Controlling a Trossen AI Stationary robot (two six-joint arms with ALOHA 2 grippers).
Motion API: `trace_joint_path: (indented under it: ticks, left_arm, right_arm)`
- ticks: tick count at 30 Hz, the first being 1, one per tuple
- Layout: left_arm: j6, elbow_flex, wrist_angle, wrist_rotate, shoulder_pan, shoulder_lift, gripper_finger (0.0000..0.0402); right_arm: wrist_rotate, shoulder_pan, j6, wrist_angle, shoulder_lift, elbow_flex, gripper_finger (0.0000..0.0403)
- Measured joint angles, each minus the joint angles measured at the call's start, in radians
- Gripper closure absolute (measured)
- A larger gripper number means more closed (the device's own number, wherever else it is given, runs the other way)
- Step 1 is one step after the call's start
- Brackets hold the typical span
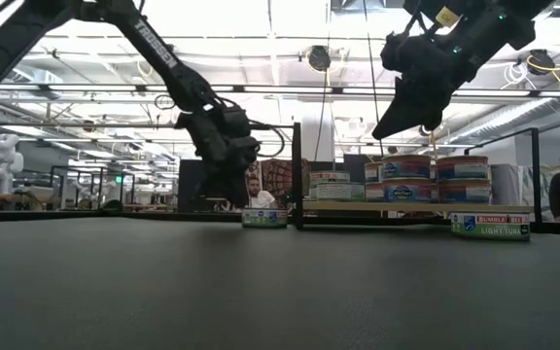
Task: Stack canned seafood by type on shelf
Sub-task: Stack the green tuna can on top of the other green tuna can on the shelf
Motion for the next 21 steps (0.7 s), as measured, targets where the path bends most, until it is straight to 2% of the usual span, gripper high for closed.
trace_joint_path:
  ticks: [13,21]
  left_arm:
    - [0.018,0.023,-0.009,0.028,0.002,0.052,0.0324]
    - [-0.027,0.022,0.034,-0.031,0.000,0.050,0.0324]
  right_arm:
    - [0.000,0.000,-0.001,-0.001,0.000,0.000,0.0403]
    - [0.000,0.000,0.008,-0.001,0.000,0.000,0.0403]
